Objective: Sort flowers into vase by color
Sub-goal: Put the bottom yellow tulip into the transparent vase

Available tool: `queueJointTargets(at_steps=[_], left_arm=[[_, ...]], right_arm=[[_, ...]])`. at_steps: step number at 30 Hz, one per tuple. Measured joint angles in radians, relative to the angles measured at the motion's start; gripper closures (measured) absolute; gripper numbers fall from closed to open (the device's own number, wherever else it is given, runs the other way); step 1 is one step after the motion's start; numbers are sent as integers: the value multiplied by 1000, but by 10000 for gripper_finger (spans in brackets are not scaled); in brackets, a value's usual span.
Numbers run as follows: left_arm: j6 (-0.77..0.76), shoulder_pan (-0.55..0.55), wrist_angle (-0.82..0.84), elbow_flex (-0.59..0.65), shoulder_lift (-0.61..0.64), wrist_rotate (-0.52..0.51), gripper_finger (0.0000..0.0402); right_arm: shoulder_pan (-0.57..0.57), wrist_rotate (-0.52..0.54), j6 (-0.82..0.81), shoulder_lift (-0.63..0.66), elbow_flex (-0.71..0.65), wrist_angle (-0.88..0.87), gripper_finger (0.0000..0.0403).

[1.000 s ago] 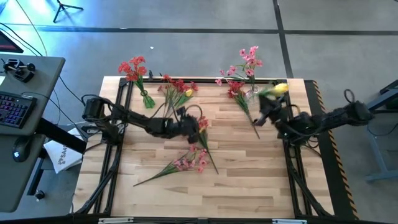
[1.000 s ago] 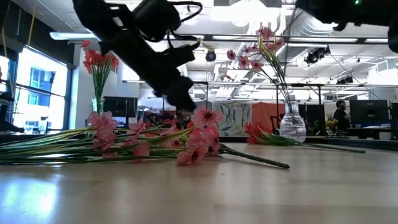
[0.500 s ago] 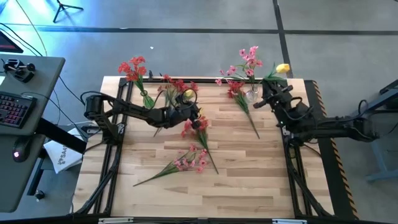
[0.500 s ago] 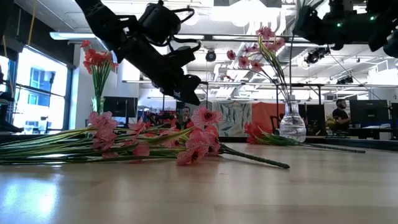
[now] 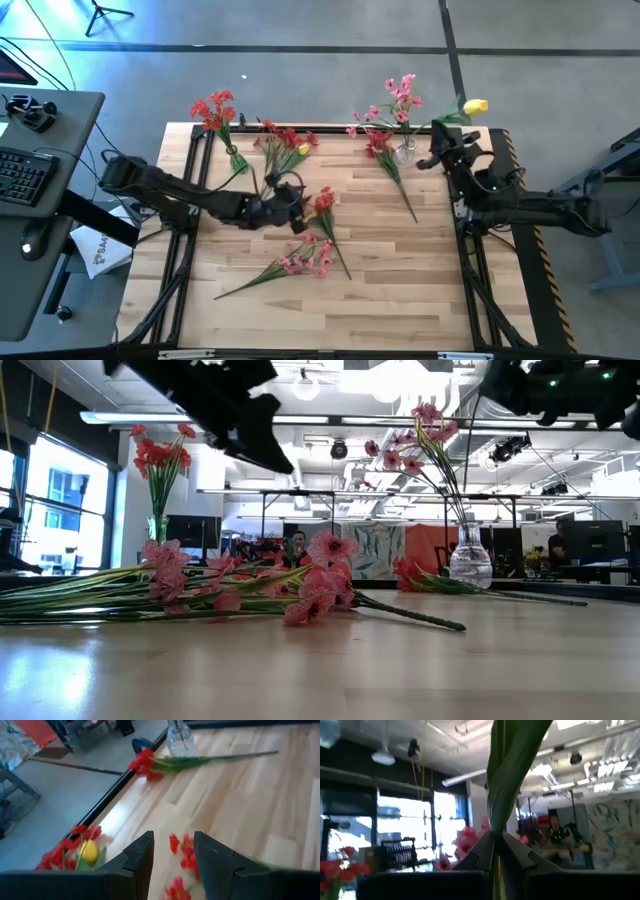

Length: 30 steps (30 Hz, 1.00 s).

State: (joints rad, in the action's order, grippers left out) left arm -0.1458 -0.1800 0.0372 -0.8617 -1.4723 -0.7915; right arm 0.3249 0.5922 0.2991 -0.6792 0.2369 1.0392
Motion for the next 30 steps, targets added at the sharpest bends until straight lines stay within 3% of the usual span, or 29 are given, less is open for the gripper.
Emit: queueJointTargets(at_steps=[4, 14, 21, 26, 30], left_arm=[[-38, -43, 62, 0, 13, -88, 273], [-48, -57, 82, 0, 14, -147, 273], [-147, -84, 197, 1, 26, -292, 273], [-230, -73, 263, 1, 57, -277, 275], [-243, -34, 274, 1, 57, -174, 286]], right_arm=[[84, -36, -112, -22, 65, -220, 389], [245, -120, -197, -93, 136, -367, 389], [261, -180, -251, -115, 136, -439, 389], [262, -177, -276, -112, 136, -487, 389], [262, -177, -295, -113, 136, -556, 389]])
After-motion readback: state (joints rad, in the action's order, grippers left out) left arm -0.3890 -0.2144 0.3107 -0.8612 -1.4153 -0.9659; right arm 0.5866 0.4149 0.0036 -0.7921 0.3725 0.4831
